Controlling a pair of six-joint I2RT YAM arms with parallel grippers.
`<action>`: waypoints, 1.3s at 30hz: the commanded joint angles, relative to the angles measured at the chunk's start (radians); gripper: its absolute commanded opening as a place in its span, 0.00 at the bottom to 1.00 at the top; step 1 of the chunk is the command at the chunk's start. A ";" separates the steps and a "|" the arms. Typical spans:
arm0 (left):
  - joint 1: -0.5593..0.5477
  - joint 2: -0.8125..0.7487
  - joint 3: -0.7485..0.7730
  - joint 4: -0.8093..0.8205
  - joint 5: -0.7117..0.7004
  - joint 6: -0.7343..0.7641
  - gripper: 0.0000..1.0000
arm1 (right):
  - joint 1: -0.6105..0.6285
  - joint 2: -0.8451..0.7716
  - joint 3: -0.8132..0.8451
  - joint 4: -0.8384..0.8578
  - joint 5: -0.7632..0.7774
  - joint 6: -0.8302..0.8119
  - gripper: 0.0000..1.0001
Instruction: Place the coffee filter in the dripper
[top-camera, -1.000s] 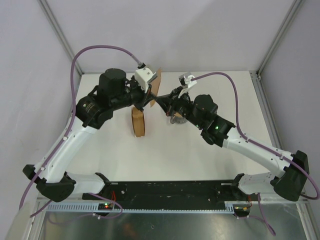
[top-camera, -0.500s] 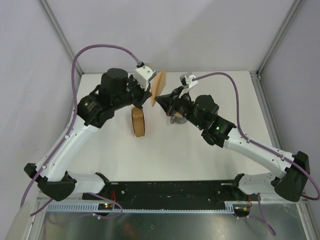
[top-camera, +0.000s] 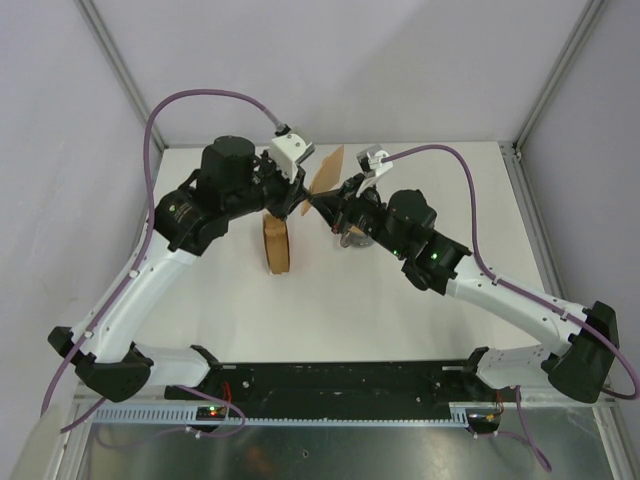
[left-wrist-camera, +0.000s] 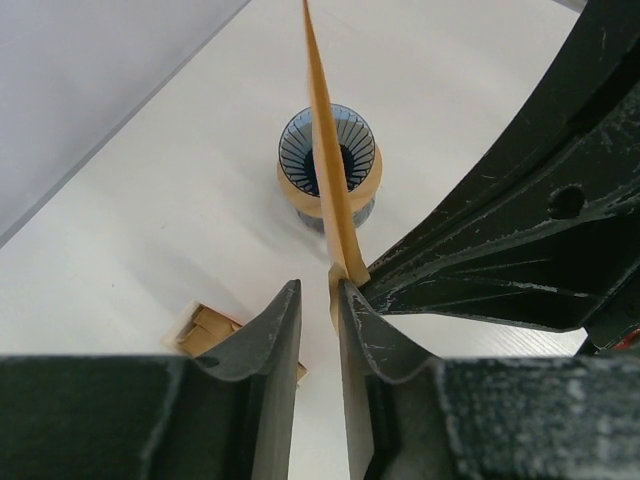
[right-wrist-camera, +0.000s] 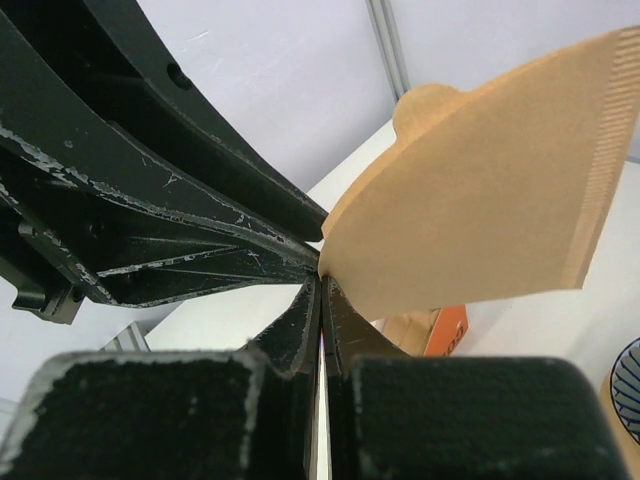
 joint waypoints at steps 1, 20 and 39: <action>0.006 -0.005 0.030 0.015 0.034 -0.025 0.28 | 0.001 0.009 0.011 0.028 -0.022 -0.008 0.00; 0.006 -0.003 0.059 0.013 0.102 -0.007 0.41 | -0.001 0.009 0.016 0.013 -0.038 -0.013 0.00; 0.005 -0.005 0.042 0.005 0.064 0.029 0.45 | -0.006 -0.020 0.019 -0.006 -0.040 -0.022 0.00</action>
